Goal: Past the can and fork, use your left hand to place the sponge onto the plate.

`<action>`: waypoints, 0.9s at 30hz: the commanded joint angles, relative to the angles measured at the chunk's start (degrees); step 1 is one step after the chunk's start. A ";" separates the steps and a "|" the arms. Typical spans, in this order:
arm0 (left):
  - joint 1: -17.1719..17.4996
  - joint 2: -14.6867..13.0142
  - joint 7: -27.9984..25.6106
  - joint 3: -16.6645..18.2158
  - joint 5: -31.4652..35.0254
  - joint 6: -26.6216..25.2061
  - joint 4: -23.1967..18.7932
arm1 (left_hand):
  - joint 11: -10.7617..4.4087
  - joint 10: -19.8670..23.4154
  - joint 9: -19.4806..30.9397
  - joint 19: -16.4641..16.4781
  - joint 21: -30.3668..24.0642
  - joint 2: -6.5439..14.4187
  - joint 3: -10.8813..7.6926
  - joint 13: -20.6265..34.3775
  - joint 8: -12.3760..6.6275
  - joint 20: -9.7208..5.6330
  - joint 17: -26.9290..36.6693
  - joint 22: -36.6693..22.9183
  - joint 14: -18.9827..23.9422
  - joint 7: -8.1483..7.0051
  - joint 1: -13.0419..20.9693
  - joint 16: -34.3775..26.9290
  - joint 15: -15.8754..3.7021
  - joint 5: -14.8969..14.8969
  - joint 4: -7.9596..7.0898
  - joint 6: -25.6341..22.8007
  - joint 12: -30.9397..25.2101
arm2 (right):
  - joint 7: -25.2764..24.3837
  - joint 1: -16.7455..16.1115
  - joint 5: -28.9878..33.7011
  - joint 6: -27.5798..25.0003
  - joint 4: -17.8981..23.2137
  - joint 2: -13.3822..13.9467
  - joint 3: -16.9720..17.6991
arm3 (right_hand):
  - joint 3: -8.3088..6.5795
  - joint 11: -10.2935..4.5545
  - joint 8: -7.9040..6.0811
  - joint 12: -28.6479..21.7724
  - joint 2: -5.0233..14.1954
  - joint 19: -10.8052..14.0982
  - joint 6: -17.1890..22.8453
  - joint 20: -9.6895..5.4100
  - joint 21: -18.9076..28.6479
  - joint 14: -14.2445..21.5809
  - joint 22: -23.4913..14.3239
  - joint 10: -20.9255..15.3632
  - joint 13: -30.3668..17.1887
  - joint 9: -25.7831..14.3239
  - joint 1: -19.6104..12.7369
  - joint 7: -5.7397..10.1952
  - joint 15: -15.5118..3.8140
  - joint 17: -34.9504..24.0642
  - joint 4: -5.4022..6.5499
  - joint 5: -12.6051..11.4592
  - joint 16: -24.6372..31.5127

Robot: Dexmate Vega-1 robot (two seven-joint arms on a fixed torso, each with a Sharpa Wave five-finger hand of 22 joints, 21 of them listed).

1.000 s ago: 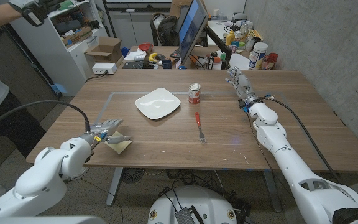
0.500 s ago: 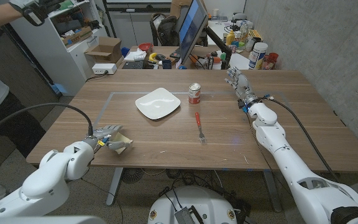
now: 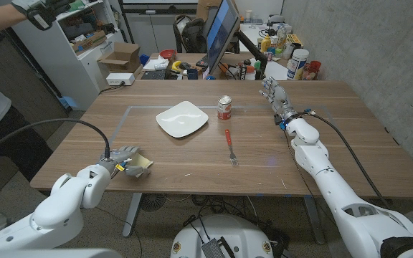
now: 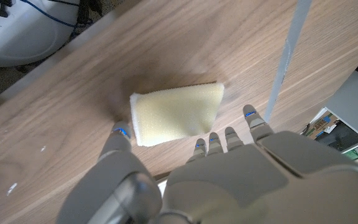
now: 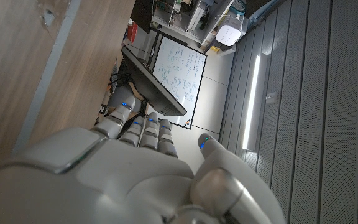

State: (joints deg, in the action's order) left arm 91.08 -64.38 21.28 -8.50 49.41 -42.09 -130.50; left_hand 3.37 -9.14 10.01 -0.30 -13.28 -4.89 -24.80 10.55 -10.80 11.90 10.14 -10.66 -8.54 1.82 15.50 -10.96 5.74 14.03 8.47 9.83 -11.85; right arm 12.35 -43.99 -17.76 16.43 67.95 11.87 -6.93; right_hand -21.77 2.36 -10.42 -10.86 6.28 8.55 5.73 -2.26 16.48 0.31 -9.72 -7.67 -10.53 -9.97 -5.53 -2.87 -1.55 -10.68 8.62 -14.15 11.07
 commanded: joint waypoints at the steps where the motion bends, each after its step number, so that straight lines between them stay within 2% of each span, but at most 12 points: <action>1: -4.45 -2.72 -0.76 -7.27 1.13 -3.26 1.61 | 0.39 -0.16 0.16 0.69 -0.17 0.06 -0.04 0.08 -0.14 0.02 0.17 -0.15 0.36 -0.31 1.35 -0.01 -0.03 0.46 0.56 1.75 0.07 | 0.26 0.65 0.32 0.88 -1.12 -0.39 -0.06 | -0.30 0.10 -0.32 -0.30 2.14 0.56 -0.04 -2.17 -0.20 0.21 -0.29 -0.41 -0.24 -0.28 0.60 0.11 -0.21 -0.01 0.04 -0.35 -0.06; 4: -5.88 -2.80 -0.69 -9.11 0.75 -3.40 2.42 | 0.51 -0.31 0.19 2.25 -0.60 0.39 -0.34 0.10 -0.20 -0.29 0.16 -0.15 0.84 -0.17 3.10 -0.11 -0.16 0.82 0.88 1.88 0.15 | 0.37 0.75 0.35 0.97 -1.33 -0.42 -0.07 | -0.33 0.08 -0.32 -0.30 2.15 0.59 -0.03 -2.15 -0.25 0.24 -0.29 -0.41 -0.24 -0.28 0.61 0.12 -0.16 -0.01 0.03 -0.35 -0.05; 7: -6.81 -3.19 -1.07 -10.89 2.02 -4.58 2.58 | 0.87 -0.30 0.23 6.94 -1.82 1.52 -1.19 0.12 -0.31 -0.37 0.15 -0.12 1.79 0.26 7.97 -0.13 -0.26 1.54 1.28 2.03 0.17 | 0.22 0.80 0.53 0.80 -1.34 -0.40 -0.12 | -0.36 0.08 -0.33 -0.29 2.16 0.63 0.00 -2.14 -0.29 0.27 -0.29 -0.40 -0.24 -0.28 0.61 0.15 -0.18 0.00 0.02 -0.35 -0.05; 9: -6.10 -2.86 -3.29 -9.93 0.32 -4.59 2.59 | 1.09 -0.30 0.24 10.57 -2.75 2.16 -1.63 0.13 -0.28 -0.89 0.12 -0.06 2.72 0.60 11.21 -0.18 -0.20 1.75 1.33 2.09 0.19 | 0.38 0.95 0.51 0.97 -1.65 -0.48 -0.13 | -0.38 0.03 -0.34 -0.30 2.17 0.65 0.01 -2.14 -0.33 0.27 -0.29 -0.43 -0.24 -0.28 0.62 0.15 -0.17 0.00 0.02 -0.35 -0.05; 15: -7.91 -2.28 -5.01 -13.22 2.75 -6.56 3.39 | 1.34 2.05 0.30 21.81 -5.24 3.98 -1.96 0.11 -0.46 -5.44 0.01 0.18 8.37 1.96 20.79 -0.73 -1.17 1.49 1.16 0.08 -0.29 | 0.54 1.20 0.31 1.45 -2.29 -0.79 0.07 | -0.44 0.01 -0.35 -0.31 2.20 0.70 0.05 -2.15 -0.42 0.29 -0.30 -0.46 -0.24 -0.28 0.62 0.18 -0.22 0.00 0.01 -0.36 -0.06; 16: -7.80 -1.71 -6.83 -13.73 3.54 -6.96 3.82 | 1.26 3.55 0.31 23.99 -5.73 4.42 -1.88 0.11 -0.61 -5.98 0.03 0.18 10.64 2.29 22.61 -1.18 -2.06 1.38 1.13 -0.78 -0.68 | 0.29 1.22 0.55 1.53 -2.30 -0.74 0.07 | -0.46 0.00 -0.35 -0.32 2.21 0.70 0.05 -2.16 -0.44 0.29 -0.30 -0.49 -0.24 -0.28 0.62 0.15 -0.18 0.00 0.00 -0.36 -0.06; 17: -9.63 -2.36 -3.54 -15.71 5.62 -7.48 3.86 | 0.61 5.56 0.34 27.02 -6.45 4.56 -1.43 0.10 -0.94 -6.90 0.02 0.17 13.69 2.31 24.78 -1.62 -2.63 1.06 1.12 -2.59 -1.09 | 0.43 1.26 0.44 1.55 -2.40 -0.77 0.11 | -0.46 0.02 -0.34 -0.31 2.22 0.71 0.04 -2.16 -0.45 0.30 -0.30 -0.47 -0.24 -0.28 0.62 0.16 -0.17 0.00 0.00 -0.36 -0.06; 19: -9.05 -0.76 -7.34 -15.81 6.21 -8.58 4.66 | -0.31 9.42 0.38 31.26 -7.51 4.77 -0.39 0.13 -1.19 -8.40 0.13 0.09 18.57 2.40 27.65 -2.40 -5.20 0.53 0.90 -5.08 -1.83 | 0.32 1.33 0.60 1.76 -2.58 -0.78 0.13 | -0.49 -0.06 -0.35 -0.31 2.23 0.72 0.06 -2.18 -0.49 0.30 -0.30 -0.48 -0.24 -0.28 0.62 0.24 -0.18 0.00 0.00 -0.36 -0.06; 21: -10.16 -1.91 -4.58 -16.43 5.74 -7.93 4.39 | -1.22 14.18 0.47 35.82 -8.89 5.48 0.81 0.22 -2.11 -10.01 0.40 -0.05 23.88 2.56 29.76 -3.46 -7.78 0.00 0.39 -9.82 -2.73 | 0.39 1.43 0.54 1.81 -2.83 -0.84 0.16 | -0.52 -0.01 -0.35 -0.30 2.25 0.75 0.07 -2.18 -0.52 0.34 -0.30 -0.47 -0.24 -0.28 0.62 0.28 -0.20 0.01 -0.01 -0.36 -0.05; 22: -9.82 -1.44 -6.18 -16.17 5.14 -7.71 4.73 | -1.54 16.59 0.49 37.21 -9.32 5.53 1.24 0.25 -2.48 -10.65 0.42 -0.10 25.54 2.32 30.62 -3.69 -8.74 -0.16 0.41 -11.88 -3.25 | 0.36 1.46 0.58 1.85 -2.95 -0.87 0.17 | -0.53 0.01 -0.35 -0.30 2.26 0.77 0.07 -2.15 -0.53 0.36 -0.30 -0.47 -0.24 -0.28 0.62 0.29 -0.20 0.01 -0.01 -0.36 -0.05; 25: -10.26 -0.64 -8.10 -17.29 6.99 -8.56 5.53 | -2.94 24.56 0.61 43.21 -11.70 7.24 1.34 0.40 -3.45 -13.57 0.55 -0.40 33.04 2.76 33.23 -5.08 -11.95 -0.43 0.17 -18.49 -4.77 | 0.28 1.70 0.83 1.97 -3.46 -0.91 0.12 | -0.57 -0.02 -0.36 -0.30 2.28 0.85 0.08 -2.19 -0.56 0.40 -0.30 -0.47 -0.24 -0.28 0.62 0.35 -0.22 0.01 -0.01 -0.37 -0.04; 27: -9.83 0.39 -10.38 -17.04 6.79 -9.26 5.81 | -3.75 28.51 0.72 45.88 -13.05 8.54 1.02 0.49 -4.25 -14.54 0.62 -0.60 37.23 3.06 34.58 -5.82 -13.15 -0.55 0.06 -22.83 -5.49 | 0.44 1.82 0.63 2.11 -3.73 -1.09 0.21 | -0.60 -0.05 -0.36 -0.33 2.30 0.88 0.10 -2.23 -0.58 0.39 -0.30 -0.56 -0.24 -0.28 0.62 0.34 -0.24 0.01 -0.02 -0.37 -0.04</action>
State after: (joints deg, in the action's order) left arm 82.36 -65.94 16.26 -22.71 54.10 -49.21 -126.59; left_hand 0.52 14.63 10.52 42.07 -24.66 -8.52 -23.66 10.82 -14.20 -1.29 10.55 -10.86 23.85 4.51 23.99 -15.85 -2.38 13.73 8.63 -8.31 -16.38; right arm 12.73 -42.80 -17.26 18.04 65.62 11.18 -6.89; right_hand -21.77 2.36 -10.42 -10.86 6.28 8.97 5.73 -2.26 16.07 0.31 -9.72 -7.67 -10.52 -9.98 -5.53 -2.87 -1.55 -10.68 8.62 -14.15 11.07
